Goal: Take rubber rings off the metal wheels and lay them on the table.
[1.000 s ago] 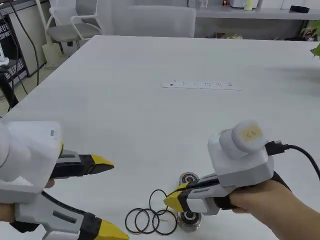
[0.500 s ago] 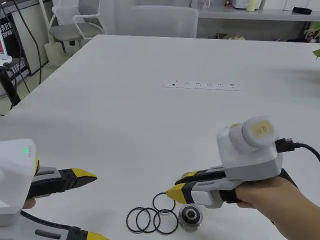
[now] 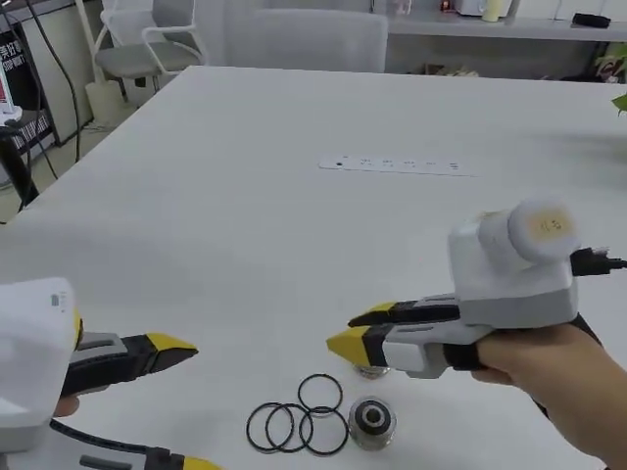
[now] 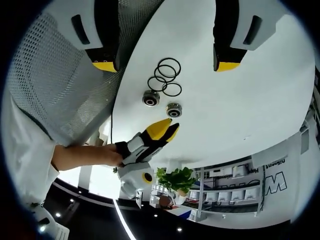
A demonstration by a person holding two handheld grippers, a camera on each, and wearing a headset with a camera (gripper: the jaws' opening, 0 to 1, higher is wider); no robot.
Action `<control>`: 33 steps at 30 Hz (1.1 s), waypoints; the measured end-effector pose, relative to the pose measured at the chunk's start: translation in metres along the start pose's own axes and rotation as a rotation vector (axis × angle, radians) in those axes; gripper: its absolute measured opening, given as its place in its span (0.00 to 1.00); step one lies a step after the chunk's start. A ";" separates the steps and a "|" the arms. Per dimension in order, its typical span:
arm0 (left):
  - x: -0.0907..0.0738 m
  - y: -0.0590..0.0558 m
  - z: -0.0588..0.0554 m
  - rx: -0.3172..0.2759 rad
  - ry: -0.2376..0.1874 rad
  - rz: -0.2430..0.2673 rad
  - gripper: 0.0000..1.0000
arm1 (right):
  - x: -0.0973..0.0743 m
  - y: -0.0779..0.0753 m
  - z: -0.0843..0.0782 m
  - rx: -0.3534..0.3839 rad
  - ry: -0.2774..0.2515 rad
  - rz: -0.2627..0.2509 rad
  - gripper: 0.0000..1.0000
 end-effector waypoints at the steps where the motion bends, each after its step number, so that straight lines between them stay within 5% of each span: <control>1: 0.001 0.000 0.000 0.000 -0.001 -0.002 0.75 | -0.001 0.000 0.001 0.001 -0.002 -0.002 0.22; 13: 0.002 -0.001 0.003 0.005 -0.021 0.003 0.76 | -0.015 0.010 0.031 -0.068 -0.078 0.025 0.34; 23: 0.003 -0.004 0.003 0.017 -0.019 -0.008 0.78 | -0.035 0.010 0.045 -0.167 -0.066 0.034 0.53; 33: 0.003 -0.003 0.010 -0.006 -0.068 -0.008 0.79 | -0.059 0.013 0.018 -0.282 0.030 0.056 0.68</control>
Point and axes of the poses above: the centre of the closed fingertips' face, and the gripper's own axes: x roughly forward along the fingers, y roughly to its left, z roughly out of its top, the point moved 2 cm from there along -x, roughly backward along the fingers, and after that the axes turned 10 degrees about -y, right-handed, at the moved point
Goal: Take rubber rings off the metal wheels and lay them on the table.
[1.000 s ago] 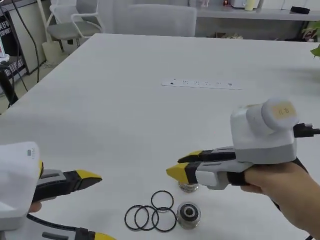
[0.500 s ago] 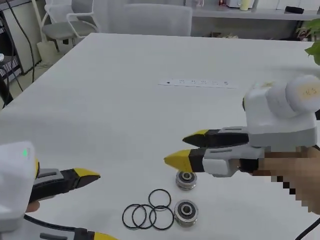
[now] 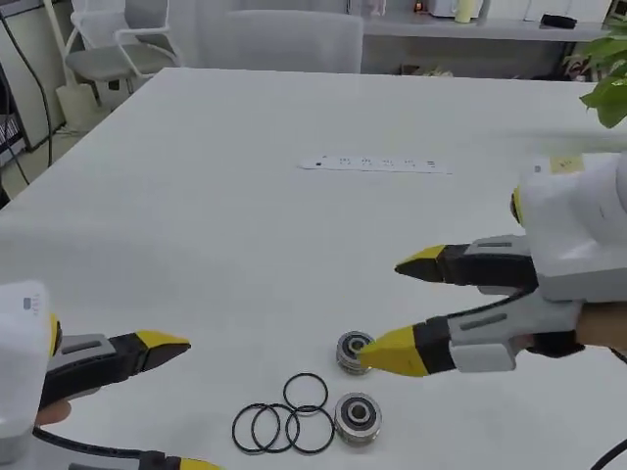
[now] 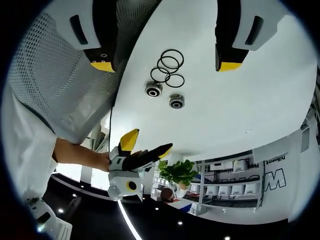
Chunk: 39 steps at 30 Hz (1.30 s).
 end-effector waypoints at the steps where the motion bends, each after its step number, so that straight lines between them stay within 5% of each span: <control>1: 0.000 0.000 0.000 -0.002 -0.001 0.001 0.79 | -0.002 0.002 -0.003 -0.007 0.006 0.009 0.69; 6: 0.000 -0.001 0.000 -0.011 -0.006 0.000 0.79 | -0.016 0.011 -0.021 -0.040 0.026 0.039 0.78; 11: 0.001 0.000 -0.001 -0.026 -0.017 -0.001 0.79 | -0.026 0.011 -0.035 -0.030 0.033 0.017 0.85; 20: 0.000 0.000 0.000 -0.041 -0.033 0.003 0.80 | -0.039 0.011 -0.051 0.102 -0.096 -0.075 0.99; 31: -0.001 0.000 0.001 -0.071 -0.066 0.013 0.80 | -0.061 0.003 -0.070 0.247 -0.193 -0.209 0.99; 39: -0.001 -0.001 -0.006 -0.091 -0.055 0.023 0.80 | -0.062 0.007 -0.083 0.293 -0.172 -0.243 0.99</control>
Point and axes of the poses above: the centre of the closed fingertips' face, and the gripper's own axes: x roughly forward along the fingers, y roughly to its left, z roughly out of its top, the point moved 2 cm from there along -x, roughly backward along the fingers, and after that the axes turned 10 degrees about -y, right-handed, at the moved point
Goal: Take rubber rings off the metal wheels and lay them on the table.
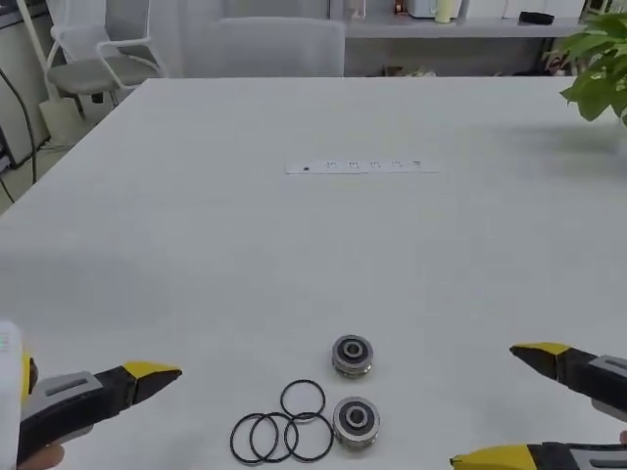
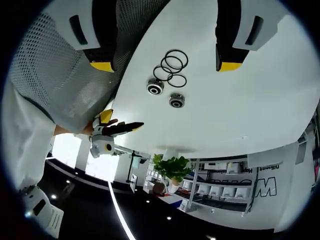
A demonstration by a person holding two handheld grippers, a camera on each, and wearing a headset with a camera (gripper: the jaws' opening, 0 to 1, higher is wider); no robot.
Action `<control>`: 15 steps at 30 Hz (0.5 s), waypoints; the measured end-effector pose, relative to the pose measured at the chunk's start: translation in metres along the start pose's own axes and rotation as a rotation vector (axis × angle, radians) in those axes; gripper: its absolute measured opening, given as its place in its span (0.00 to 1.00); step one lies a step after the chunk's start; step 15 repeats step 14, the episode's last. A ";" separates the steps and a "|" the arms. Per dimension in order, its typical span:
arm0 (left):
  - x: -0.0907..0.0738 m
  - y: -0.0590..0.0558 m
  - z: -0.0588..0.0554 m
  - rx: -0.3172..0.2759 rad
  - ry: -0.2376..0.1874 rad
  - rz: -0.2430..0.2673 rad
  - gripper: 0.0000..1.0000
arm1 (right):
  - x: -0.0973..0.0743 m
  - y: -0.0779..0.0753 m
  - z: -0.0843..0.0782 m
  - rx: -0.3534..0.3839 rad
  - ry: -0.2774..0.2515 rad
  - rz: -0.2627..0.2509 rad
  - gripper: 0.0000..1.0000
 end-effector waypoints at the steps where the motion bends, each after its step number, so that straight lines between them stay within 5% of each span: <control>1: 0.000 0.000 0.000 0.003 0.000 -0.001 0.80 | 0.000 0.000 -0.002 0.003 0.010 -0.002 0.97; 9: 0.000 -0.002 -0.001 0.005 0.009 -0.003 0.79 | -0.003 -0.002 -0.009 0.019 0.056 -0.006 0.94; 15: -0.001 -0.005 0.001 0.025 0.017 -0.017 0.78 | -0.008 -0.002 -0.005 0.053 0.042 -0.014 0.91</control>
Point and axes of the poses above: the centre of the closed fingertips' face, and the gripper's own axes: x roughly forward along the fingers, y roughly to its left, z roughly out of its top, the point moved 2 cm from there along -x, roughly backward along the fingers, and after that the axes turned 10 degrees about -y, right-handed, at the moved point
